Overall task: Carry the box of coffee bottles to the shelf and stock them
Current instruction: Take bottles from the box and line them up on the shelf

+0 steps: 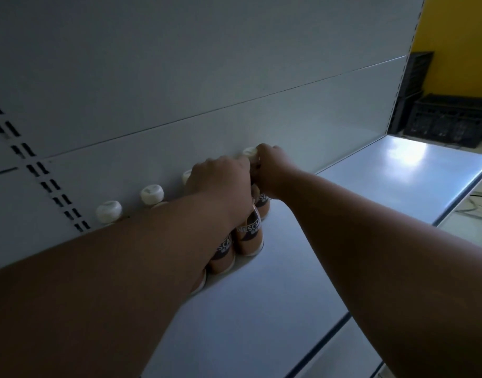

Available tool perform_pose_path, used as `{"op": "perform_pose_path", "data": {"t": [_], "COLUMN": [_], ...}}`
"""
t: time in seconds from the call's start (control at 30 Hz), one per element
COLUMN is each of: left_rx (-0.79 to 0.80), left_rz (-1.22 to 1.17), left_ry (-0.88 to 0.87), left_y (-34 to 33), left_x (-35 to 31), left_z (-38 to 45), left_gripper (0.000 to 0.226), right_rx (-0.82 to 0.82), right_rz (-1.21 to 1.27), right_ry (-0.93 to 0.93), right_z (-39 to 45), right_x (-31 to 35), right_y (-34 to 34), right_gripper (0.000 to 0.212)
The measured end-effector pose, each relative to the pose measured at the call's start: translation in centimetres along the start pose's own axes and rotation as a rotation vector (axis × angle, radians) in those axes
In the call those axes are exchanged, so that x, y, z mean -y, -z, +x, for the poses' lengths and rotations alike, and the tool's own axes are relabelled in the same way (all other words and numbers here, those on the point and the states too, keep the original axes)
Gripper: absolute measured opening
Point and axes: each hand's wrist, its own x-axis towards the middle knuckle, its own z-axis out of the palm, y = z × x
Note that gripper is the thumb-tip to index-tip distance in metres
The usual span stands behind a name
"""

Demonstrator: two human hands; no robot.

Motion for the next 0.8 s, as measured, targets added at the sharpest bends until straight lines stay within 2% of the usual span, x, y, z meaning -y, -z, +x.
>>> {"op": "perform_pose_path", "data": {"t": [0.13,0.33,0.4,0.53,0.67,0.8], "left_rx": [-0.044,-0.217,-0.249,-0.231,-0.203,-0.135], "left_rz": [0.032,0.112,0.103,0.102,0.093,-0.018], "left_ry": [0.011,-0.076,-0.078,-0.080,-0.091,-0.045], "left_y": [-0.4,-0.4,0.1,1.5,2.7,2.7], "left_x": [0.1,0.5,1.1,2.6,3.9,6.0], "left_z": [0.0,-2.1,-3.4,-6.7,-11.5,-15.8], "left_gripper": [0.037,0.048,0.054,0.056,0.045,0.036], "right_rx": [-0.042,-0.235,-0.269,-0.259,-0.326,-0.281], "right_rz": [0.059,0.248,0.219,0.144,0.140,0.111], "right_ry": [-0.037,-0.119,-0.107,-0.041,0.046,0.194], "right_z": [-0.1,-4.5,-6.5,-9.8,-12.4,-14.4], "right_x": [-0.6,-1.7,-1.9,-1.0,1.6,4.7], "right_y": [-0.7,-2.5,-3.0,-3.5,-2.8,-3.9], "right_gripper": [0.041,0.033,0.025,0.022,0.019,0.014]}}
